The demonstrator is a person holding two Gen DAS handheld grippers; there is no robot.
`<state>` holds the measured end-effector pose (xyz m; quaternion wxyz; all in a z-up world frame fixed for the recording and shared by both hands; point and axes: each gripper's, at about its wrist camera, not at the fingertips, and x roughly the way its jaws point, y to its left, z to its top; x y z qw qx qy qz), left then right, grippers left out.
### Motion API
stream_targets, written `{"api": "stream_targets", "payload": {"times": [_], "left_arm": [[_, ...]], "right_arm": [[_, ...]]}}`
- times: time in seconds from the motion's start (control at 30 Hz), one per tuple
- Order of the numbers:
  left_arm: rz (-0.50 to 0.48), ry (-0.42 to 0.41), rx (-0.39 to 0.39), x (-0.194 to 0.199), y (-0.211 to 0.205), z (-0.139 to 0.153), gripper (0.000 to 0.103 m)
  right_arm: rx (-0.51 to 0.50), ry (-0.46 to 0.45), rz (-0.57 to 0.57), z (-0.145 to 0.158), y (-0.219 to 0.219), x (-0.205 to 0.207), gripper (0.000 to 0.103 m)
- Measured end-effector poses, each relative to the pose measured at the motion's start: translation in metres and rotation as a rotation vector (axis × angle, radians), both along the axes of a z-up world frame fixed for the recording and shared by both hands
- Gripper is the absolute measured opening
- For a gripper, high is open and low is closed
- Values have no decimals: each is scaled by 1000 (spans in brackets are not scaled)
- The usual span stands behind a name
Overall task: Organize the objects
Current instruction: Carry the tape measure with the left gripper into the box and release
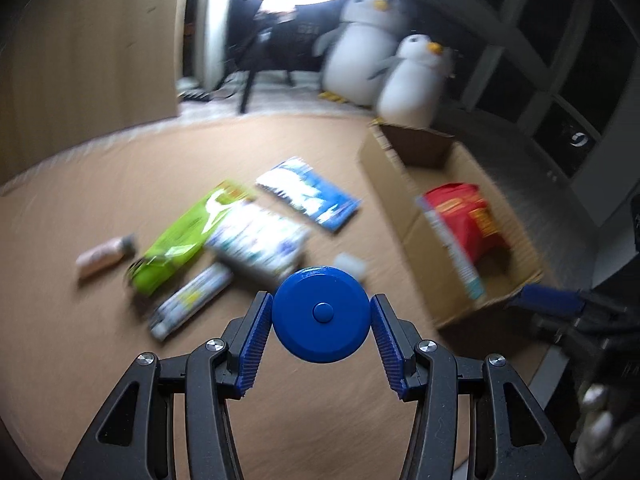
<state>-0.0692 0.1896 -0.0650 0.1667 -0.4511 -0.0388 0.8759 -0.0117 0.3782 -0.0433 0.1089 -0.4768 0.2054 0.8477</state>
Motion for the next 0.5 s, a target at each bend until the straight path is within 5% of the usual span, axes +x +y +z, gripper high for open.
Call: {"api": "stream_targets", "payload": {"times": [0.5], "left_arm": [[-224, 21, 32, -36, 137, 15, 54]], "right_arm": [[9, 0, -191, 2, 60, 54, 69]]}}
